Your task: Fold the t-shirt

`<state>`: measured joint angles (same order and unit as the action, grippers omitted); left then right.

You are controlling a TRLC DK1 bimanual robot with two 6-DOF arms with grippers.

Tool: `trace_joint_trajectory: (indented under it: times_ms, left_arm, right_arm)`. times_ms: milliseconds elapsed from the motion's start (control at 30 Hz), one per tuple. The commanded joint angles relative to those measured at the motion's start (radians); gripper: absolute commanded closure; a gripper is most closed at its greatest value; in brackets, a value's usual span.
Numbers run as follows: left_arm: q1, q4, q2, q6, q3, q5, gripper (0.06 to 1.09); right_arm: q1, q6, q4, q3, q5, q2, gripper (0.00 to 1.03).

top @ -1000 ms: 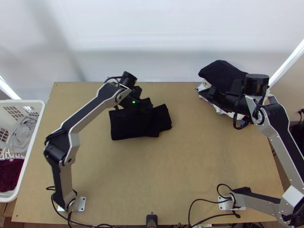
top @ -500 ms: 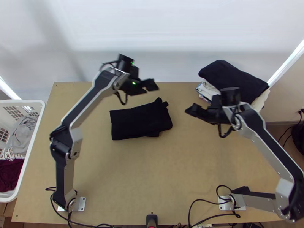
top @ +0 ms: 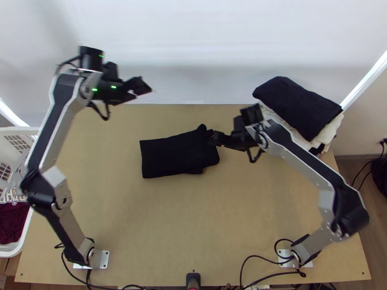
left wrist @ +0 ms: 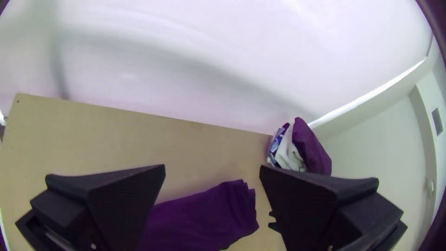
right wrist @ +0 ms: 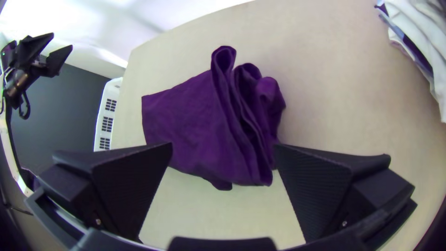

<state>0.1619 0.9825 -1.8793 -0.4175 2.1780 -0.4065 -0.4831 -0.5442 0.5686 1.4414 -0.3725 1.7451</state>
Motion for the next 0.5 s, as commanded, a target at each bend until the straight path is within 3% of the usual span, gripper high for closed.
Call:
trace_joint_trajectory:
  times_ms: [0,467]
  left_arm:
    - [-0.045,0.019,0.075,0.034,-0.066,0.001,0.1]
    - [-0.156,0.039,0.215,0.057,-0.192,0.001,0.1]
  right_arm:
    - [-0.014,0.023,-0.003,0.076,0.004,0.087,0.03]
    - [-0.003,0.084,-0.003,0.189,0.004,0.315,0.03]
